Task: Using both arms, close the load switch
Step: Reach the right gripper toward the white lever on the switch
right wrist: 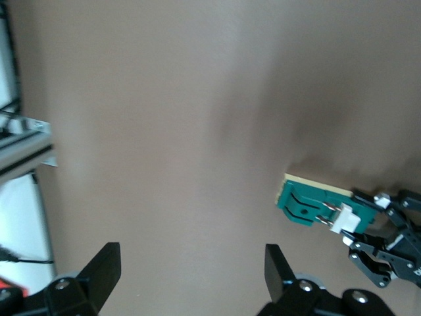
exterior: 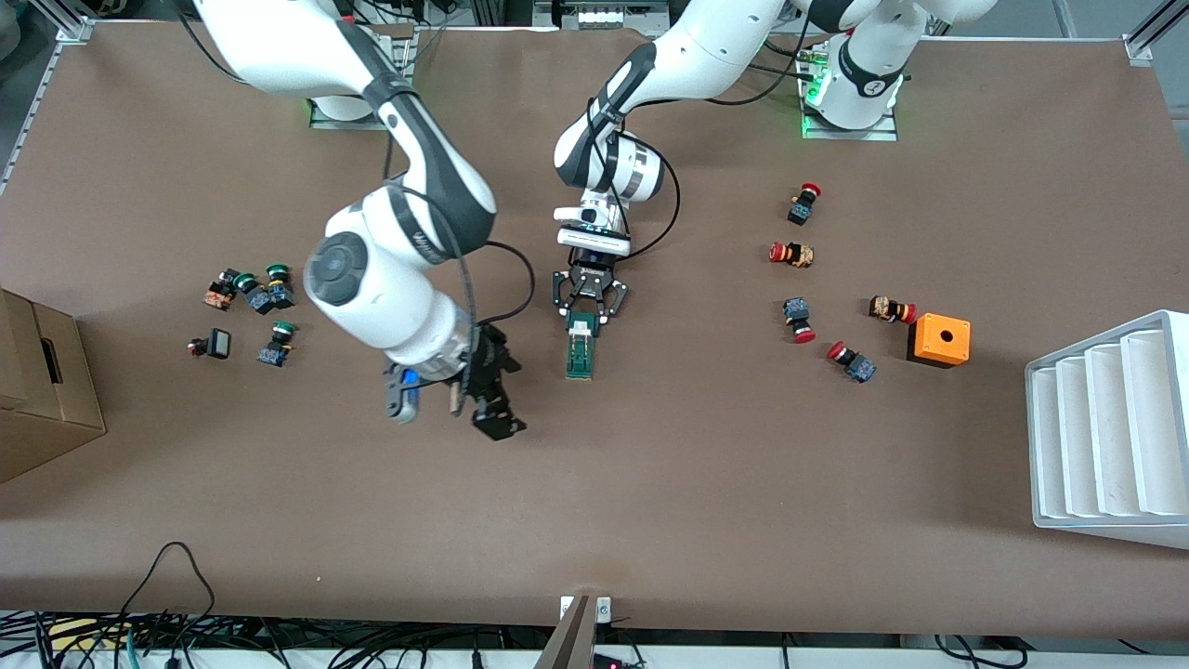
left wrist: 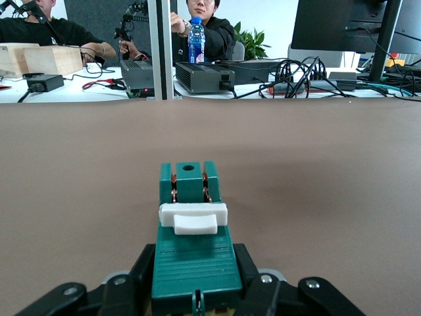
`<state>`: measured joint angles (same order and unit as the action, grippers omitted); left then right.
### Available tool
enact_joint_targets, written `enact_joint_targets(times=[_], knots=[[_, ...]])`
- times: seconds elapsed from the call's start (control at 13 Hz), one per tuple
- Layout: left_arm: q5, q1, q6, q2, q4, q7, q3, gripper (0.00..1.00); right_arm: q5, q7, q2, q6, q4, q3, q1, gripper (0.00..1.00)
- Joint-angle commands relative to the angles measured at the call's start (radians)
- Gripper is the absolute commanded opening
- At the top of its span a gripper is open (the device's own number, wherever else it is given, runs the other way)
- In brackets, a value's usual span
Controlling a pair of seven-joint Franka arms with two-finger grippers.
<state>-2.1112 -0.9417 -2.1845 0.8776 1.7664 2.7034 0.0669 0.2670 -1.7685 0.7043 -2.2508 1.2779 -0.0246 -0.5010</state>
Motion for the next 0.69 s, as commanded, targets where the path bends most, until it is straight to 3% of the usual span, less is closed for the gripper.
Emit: enact_joint_targets(times=[0.0,0.38,0.62], knots=[[-0.026,-0.005,0.005,0.015,-0.015,0.016,-0.01,0.49,-0.049,-0.092,0.046,-0.013,0.004,0.015,-0.05,0.81],[-0.026,-0.005,0.008,0.015,-0.015,0.016,-0.01,0.47,-0.055,-0.097,0.043,-0.078,0.115,0.012,-0.089,0.6],[-0.024,-0.005,0.008,0.015,-0.016,0.018,-0.01,0.48,-0.055,-0.13,0.041,-0.098,0.147,0.012,-0.119,0.57]])
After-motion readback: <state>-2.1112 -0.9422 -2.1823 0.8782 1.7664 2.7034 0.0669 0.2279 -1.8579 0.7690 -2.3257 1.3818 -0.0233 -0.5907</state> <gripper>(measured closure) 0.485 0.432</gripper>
